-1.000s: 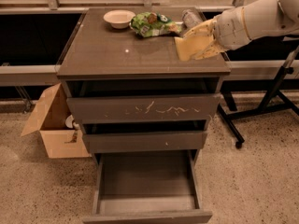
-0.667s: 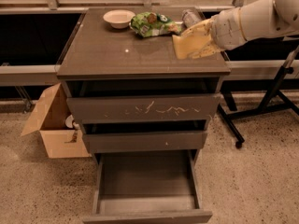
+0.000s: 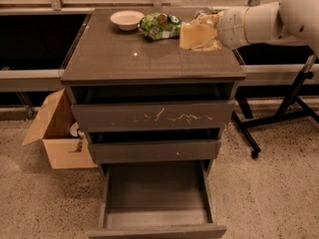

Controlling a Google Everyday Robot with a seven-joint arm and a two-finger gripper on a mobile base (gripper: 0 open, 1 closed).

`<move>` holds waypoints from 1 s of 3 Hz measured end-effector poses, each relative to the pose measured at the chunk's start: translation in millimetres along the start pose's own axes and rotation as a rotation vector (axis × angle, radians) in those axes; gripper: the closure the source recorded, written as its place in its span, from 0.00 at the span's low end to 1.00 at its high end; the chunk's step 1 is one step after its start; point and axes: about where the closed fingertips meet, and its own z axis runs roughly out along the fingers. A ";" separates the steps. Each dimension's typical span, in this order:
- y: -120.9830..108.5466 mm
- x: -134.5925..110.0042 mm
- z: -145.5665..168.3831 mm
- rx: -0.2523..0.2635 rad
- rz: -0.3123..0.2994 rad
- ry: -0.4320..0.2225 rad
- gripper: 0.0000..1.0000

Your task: Pick sponge from bottom drawer and place on counter

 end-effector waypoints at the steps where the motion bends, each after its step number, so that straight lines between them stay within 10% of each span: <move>1: -5.7 7.3 12.7 0.062 0.171 0.024 1.00; 3: -5.2 41.9 30.7 0.105 0.418 0.019 1.00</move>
Offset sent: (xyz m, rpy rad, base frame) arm 0.0545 -0.0150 -0.0202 0.3818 0.2578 -0.2691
